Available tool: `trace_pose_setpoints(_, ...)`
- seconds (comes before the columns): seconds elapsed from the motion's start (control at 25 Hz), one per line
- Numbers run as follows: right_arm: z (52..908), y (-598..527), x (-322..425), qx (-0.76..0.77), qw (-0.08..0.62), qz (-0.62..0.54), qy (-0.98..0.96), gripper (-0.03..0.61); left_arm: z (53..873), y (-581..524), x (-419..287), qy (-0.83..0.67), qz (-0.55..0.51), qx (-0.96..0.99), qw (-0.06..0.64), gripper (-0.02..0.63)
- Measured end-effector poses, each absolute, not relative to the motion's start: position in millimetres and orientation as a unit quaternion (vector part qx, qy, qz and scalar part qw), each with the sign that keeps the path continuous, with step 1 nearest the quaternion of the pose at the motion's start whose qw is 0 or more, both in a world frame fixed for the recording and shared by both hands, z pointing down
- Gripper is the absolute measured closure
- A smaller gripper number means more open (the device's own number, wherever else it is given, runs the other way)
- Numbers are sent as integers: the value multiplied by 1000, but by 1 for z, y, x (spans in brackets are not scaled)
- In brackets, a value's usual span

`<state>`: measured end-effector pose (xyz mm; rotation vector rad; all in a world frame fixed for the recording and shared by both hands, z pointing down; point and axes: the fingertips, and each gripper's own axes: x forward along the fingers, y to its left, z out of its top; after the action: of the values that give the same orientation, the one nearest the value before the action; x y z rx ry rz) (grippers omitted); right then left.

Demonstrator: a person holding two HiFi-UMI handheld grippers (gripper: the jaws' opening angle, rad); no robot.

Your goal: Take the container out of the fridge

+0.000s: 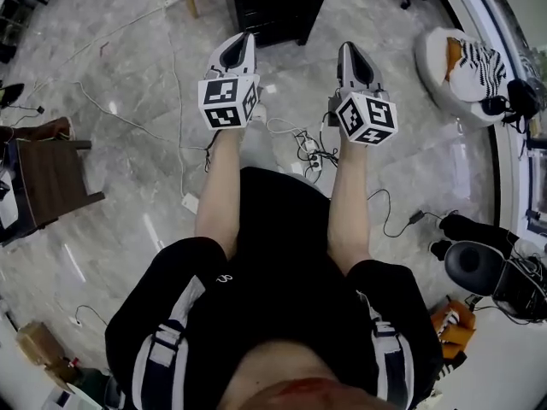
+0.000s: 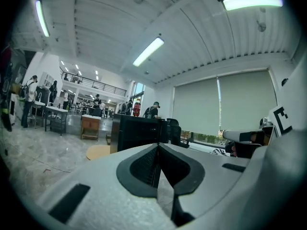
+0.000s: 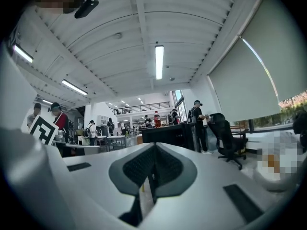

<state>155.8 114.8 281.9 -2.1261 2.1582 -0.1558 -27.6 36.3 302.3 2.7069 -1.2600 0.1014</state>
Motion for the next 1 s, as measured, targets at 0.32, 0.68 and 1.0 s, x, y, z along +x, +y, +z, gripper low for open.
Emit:
trace_pose_setpoints(0.32, 321, 30, 180, -689, 37, -75, 720, 566, 342, -42, -2, -435, 50, 893, 104, 603)
trace_pose_setpoints(0.68, 378, -120, 196, -685, 41, -143, 714, 566, 400, -168, 36, -412, 119, 893, 136, 603)
trace_pose_setpoints(1.0, 406, -209, 207, -686, -5, -161, 710, 566, 427, -258, 76, -382, 125, 897, 185, 603)
